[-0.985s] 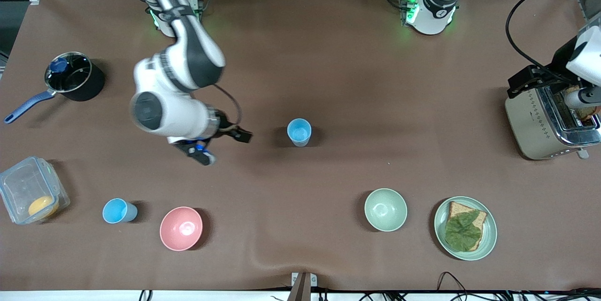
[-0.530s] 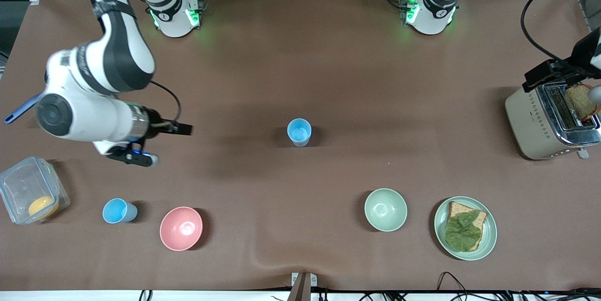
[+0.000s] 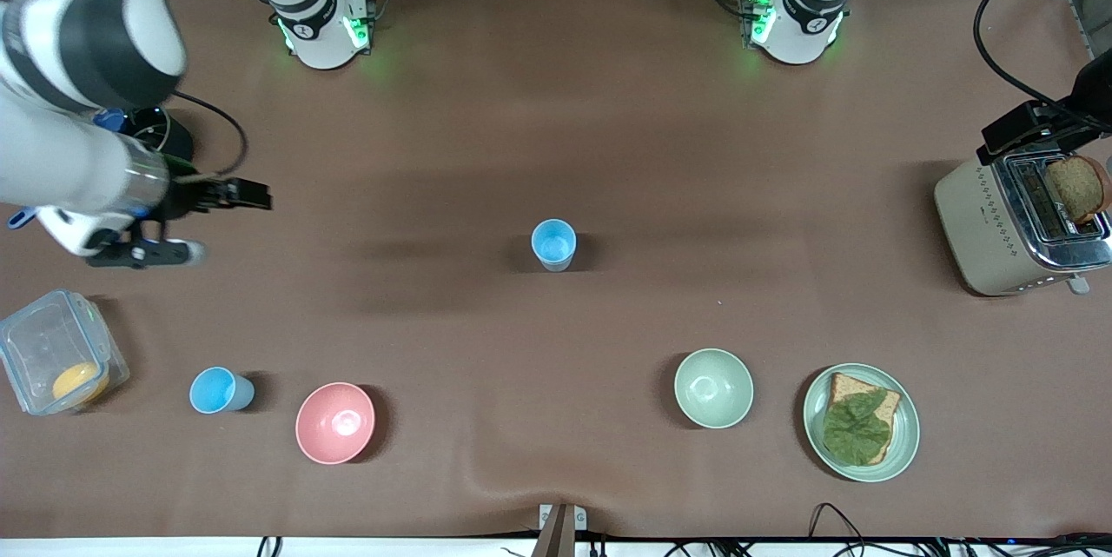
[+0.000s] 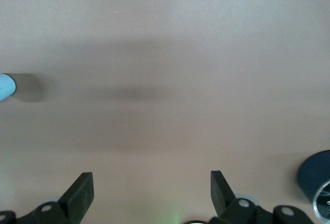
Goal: Stack blue cups with both arms
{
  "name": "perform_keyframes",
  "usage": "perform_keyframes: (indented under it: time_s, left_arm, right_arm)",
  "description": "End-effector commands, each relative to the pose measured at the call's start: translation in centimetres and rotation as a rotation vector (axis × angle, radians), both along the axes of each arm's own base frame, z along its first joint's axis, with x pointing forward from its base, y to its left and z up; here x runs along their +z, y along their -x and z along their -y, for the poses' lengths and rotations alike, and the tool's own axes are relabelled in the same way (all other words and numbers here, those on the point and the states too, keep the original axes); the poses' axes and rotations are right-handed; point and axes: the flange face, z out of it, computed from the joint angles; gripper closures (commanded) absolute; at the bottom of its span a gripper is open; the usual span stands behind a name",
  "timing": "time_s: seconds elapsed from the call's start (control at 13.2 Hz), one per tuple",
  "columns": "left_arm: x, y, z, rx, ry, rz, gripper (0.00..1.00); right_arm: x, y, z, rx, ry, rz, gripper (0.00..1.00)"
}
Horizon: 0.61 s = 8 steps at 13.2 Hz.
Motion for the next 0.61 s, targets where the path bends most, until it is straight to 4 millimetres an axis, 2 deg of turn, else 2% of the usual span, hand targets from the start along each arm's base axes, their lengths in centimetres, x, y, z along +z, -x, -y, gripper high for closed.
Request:
perform_keyframes:
  time_s: [0.0,0.38,0.53]
  left_arm:
    - [0.7,1.1,-0.1,-0.016,0.014,-0.027,0.00]
    - [1.3,2.1,0.3,-0.027,0.012,-0.018,0.00]
    - [1.4,2.0,-0.2,-0.023,0.013,-0.015,0.00]
  right_arm:
    - [2.9,1.7,2.0,0.021,-0.008,0.041,0.00]
    - [6.0,3.3,3.2,0.013,0.012,0.072,0.00]
    - [6.9,3.9,4.5,0.034,0.052,0.080,0.00]
